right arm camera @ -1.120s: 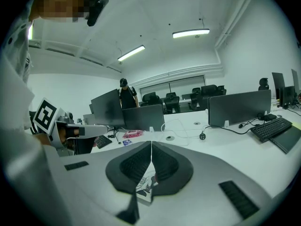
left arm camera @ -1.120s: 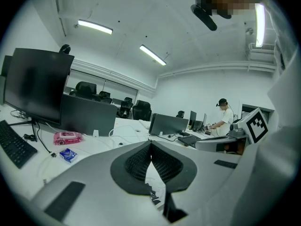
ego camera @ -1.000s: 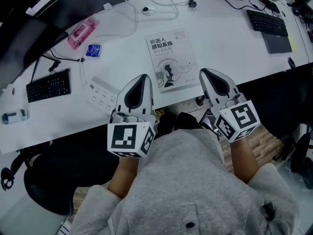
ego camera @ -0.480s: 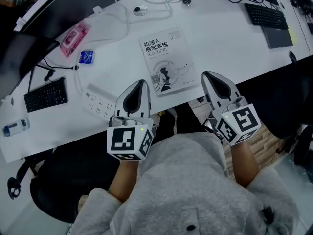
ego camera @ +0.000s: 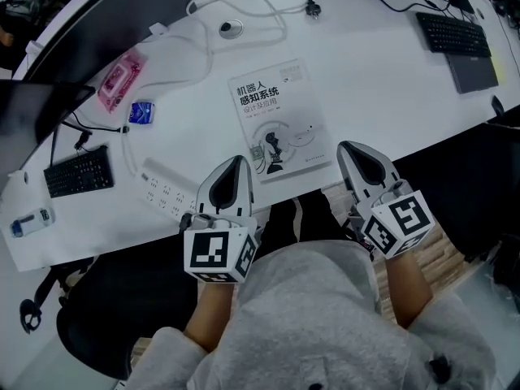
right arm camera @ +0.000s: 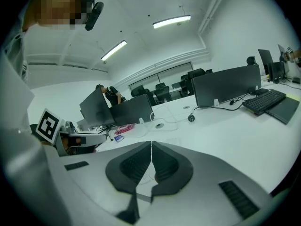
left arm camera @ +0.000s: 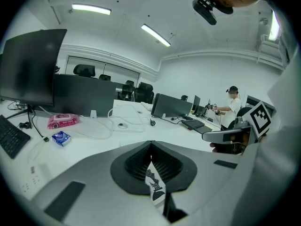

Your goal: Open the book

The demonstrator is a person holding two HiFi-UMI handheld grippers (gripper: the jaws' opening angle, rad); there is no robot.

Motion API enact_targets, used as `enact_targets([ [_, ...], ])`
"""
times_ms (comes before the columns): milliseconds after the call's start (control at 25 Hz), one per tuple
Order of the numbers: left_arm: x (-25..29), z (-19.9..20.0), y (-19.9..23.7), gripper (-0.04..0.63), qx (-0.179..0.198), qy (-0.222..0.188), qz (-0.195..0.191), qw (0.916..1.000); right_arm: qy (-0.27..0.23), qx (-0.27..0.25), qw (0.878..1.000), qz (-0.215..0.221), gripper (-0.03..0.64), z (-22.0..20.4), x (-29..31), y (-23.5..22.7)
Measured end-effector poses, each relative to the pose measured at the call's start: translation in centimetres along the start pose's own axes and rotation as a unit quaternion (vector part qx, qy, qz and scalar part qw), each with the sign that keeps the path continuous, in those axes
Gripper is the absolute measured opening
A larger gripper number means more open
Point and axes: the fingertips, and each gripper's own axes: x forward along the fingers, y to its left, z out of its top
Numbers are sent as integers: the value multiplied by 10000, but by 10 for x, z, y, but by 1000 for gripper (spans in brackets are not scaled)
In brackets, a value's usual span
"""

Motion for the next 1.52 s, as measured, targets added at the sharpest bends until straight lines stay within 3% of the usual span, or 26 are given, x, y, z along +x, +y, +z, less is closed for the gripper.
enact_targets([
  [400,22,-27,4,9,-62,342,50,9994,233,622,9978,14,28,-38,8,-19],
  [1000,38,-77,4,9,-198,804,147,9965,587,1113,9920,105,31,-90,16,-34],
  [1240,49,-87,4,10,-201,896,173,9956,747,1292,9885,252,104,-107,22,-39],
  [1520,60,-100,3,9,-272,1026,181,9942,1004,1423,9843,274,109,-129,24,-43],
])
